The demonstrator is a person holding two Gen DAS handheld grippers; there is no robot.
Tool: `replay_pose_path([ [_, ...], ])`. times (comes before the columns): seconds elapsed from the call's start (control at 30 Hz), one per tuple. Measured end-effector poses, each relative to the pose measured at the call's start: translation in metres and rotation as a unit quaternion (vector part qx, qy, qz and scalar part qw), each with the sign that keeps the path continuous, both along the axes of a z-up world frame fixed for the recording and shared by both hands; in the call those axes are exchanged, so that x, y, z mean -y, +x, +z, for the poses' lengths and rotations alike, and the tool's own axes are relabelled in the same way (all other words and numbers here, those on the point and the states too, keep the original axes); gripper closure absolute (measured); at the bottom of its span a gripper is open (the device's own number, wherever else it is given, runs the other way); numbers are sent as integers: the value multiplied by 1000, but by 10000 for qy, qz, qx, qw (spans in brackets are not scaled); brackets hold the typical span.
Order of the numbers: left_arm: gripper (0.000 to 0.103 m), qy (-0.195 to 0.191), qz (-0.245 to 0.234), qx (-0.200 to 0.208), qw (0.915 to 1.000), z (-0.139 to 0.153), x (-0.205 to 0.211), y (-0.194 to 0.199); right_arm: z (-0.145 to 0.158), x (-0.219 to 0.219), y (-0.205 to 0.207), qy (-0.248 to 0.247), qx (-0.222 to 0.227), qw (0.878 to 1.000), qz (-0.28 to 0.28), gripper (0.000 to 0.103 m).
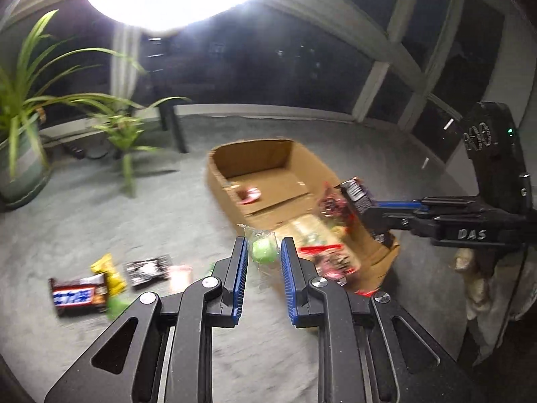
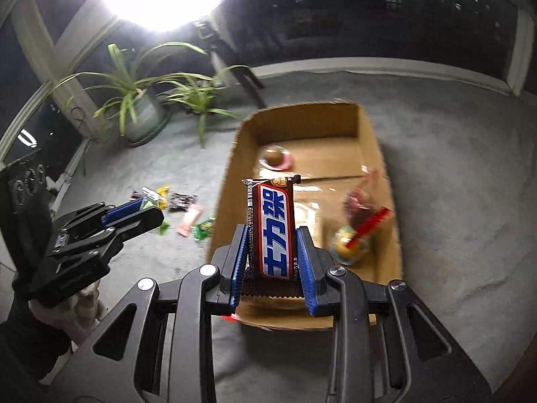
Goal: Organize snacks
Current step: 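Carry both snacks over the box and release them inside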
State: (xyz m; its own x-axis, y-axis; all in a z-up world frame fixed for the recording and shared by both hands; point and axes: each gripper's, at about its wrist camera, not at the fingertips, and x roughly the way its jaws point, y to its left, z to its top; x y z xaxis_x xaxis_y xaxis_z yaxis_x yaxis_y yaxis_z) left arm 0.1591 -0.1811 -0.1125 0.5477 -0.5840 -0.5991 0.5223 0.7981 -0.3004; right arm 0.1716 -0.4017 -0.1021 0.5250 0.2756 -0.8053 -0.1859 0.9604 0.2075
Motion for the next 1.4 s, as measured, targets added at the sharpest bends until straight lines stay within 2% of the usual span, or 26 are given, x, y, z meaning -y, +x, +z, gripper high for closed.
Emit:
replay_pose_path([
  [0.17,85,27,-190,16,9998,0,34,0,-8,18,1,-45,-76,9999,-134,73],
  [0.47,85,81,-320,9,9995,0,71,1,-15,37,4,-20,-142,9997,-209,73],
  [0.8,83,167,-373,30,9992,2,80,3,-11,37,3,-47,-59,9998,-193,73],
  [0.83,83,175,-366,40,9992,2,80,3,-11,37,3,-40,-47,9998,-204,69],
  [0.87,83,170,-361,47,9992,3,79,3,-10,38,3,-35,-32,9997,-224,60],
  [0.93,83,154,-355,43,9992,3,77,3,-7,37,1,-22,28,9997,-261,53],
  [1.13,83,113,-281,35,9995,6,64,0,0,30,-1,88,96,9996,-245,52],
  [1.23,83,99,-203,37,9997,7,52,-2,3,24,-3,244,196,9993,-204,31],
  [1.27,83,90,-180,32,9998,8,49,-2,5,22,-4,258,261,9991,-214,27],
  [1.4,83,42,-59,-11,10000,9,26,-4,11,11,-7,435,412,9981,-151,27],
])
